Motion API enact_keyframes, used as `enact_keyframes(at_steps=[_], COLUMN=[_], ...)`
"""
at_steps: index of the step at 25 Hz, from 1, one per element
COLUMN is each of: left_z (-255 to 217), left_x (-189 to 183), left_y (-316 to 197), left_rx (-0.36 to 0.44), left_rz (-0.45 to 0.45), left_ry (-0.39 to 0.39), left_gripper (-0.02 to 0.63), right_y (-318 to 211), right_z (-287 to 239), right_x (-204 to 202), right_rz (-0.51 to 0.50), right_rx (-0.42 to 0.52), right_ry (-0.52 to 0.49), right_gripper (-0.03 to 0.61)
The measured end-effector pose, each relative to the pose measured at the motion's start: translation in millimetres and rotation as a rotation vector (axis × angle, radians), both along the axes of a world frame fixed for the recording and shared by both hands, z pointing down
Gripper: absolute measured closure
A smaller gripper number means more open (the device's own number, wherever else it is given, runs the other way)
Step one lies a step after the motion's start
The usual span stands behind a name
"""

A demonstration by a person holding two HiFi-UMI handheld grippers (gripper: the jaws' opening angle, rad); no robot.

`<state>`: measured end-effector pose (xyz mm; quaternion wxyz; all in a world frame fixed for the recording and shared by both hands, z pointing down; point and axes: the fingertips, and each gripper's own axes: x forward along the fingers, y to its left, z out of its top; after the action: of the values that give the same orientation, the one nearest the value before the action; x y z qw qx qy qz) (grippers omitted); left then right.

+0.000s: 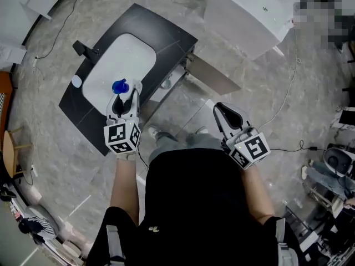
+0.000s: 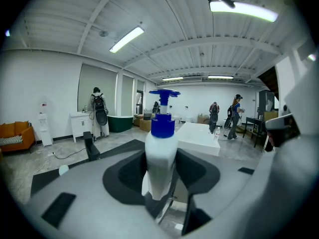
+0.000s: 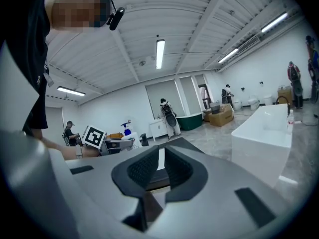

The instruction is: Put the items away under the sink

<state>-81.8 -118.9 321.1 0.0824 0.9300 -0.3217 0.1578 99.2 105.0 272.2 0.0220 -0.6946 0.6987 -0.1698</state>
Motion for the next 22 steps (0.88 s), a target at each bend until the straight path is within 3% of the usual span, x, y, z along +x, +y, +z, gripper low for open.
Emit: enact_keyframes(at_steps=[9,22], left_z=[-4,42], left_x=[105,186], left_y=[87,126], left_rx=[-0.007,-0.034], left_rz=[0.153,0.402], left_ry=[0.014,-0.006], left_gripper=[0.416,0.416], right_y=[76,105], right_z=[11,50], right_x=[63,90], right_rz=[0.074,0.232], right_rx=[0.009,-0.04], right_ry=[0.01,-0.038], right_gripper=[0.526,0.526])
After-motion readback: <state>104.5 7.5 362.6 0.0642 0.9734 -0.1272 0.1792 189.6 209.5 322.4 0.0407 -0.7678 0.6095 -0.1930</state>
